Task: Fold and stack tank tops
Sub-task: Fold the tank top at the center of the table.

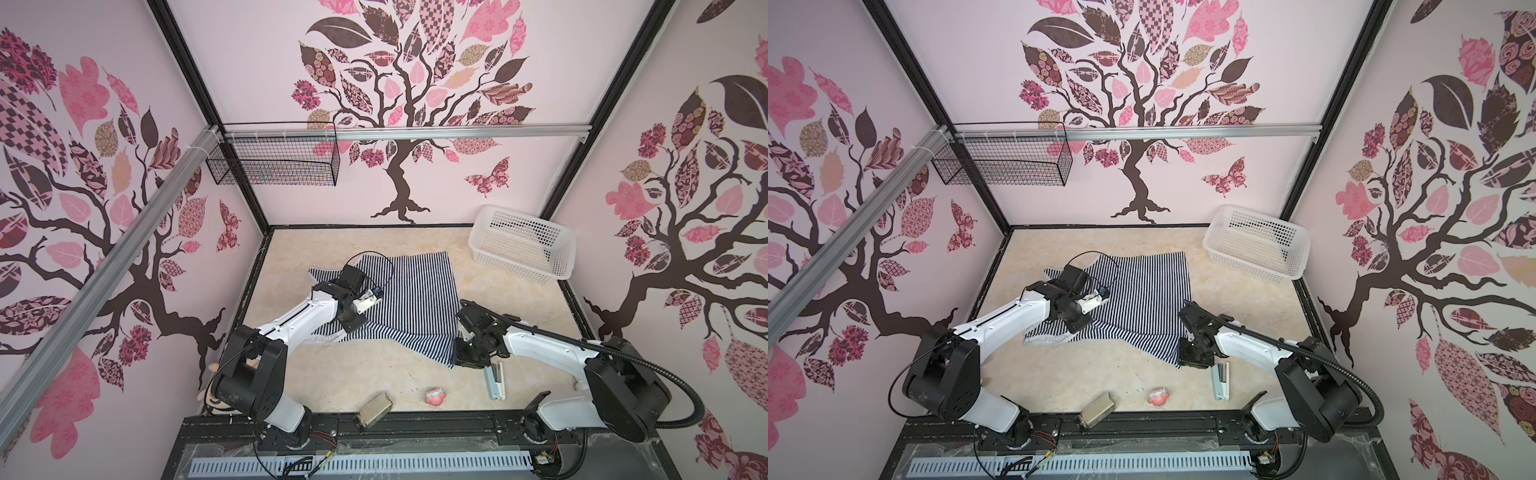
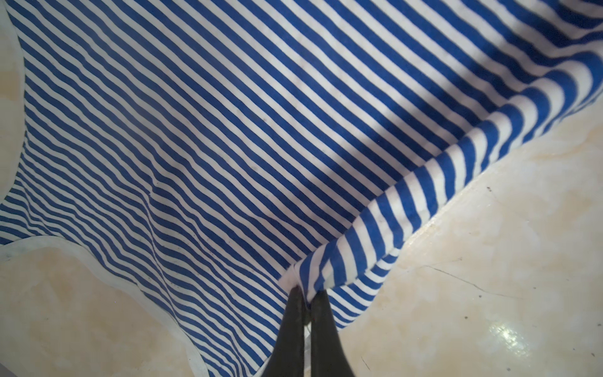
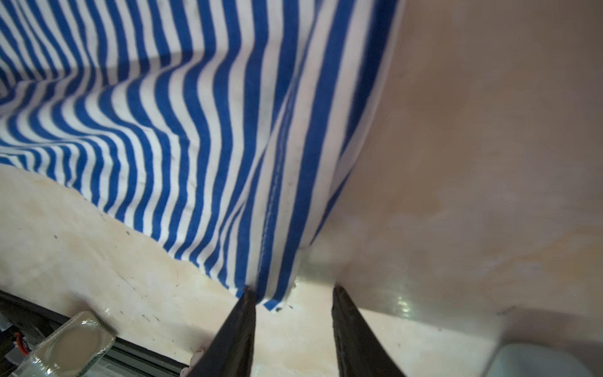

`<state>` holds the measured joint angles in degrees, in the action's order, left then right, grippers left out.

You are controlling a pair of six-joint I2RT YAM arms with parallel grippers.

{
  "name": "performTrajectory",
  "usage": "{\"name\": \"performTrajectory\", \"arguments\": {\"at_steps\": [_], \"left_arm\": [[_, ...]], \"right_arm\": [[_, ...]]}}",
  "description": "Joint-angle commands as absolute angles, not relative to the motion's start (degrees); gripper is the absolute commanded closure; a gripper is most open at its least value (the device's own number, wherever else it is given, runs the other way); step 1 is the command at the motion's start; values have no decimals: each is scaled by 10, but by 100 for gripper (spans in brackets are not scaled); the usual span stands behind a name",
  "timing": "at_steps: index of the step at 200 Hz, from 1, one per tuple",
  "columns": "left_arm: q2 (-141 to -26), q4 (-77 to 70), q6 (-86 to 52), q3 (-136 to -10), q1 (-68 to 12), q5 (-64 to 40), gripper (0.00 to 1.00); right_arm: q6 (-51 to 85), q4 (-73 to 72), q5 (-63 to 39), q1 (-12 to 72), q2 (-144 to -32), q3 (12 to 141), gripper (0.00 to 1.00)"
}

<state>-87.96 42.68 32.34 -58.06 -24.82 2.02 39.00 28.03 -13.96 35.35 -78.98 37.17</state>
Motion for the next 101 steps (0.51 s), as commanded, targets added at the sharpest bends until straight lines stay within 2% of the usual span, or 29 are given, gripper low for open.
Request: {"name": "performTrajectory", "arguments": {"at_steps": [1,61,101], "left_arm": [[-869,423,319,-579,-246,11,97],[-868,417,317,-575,-246,15,99],[-870,413,316,-574,-246,16,100]], "right_arm": [[406,251,-155,364,-806,379,62],[420,264,-141,379,-791,371,70],[424,278,-141,379,-764,377,83]]}}
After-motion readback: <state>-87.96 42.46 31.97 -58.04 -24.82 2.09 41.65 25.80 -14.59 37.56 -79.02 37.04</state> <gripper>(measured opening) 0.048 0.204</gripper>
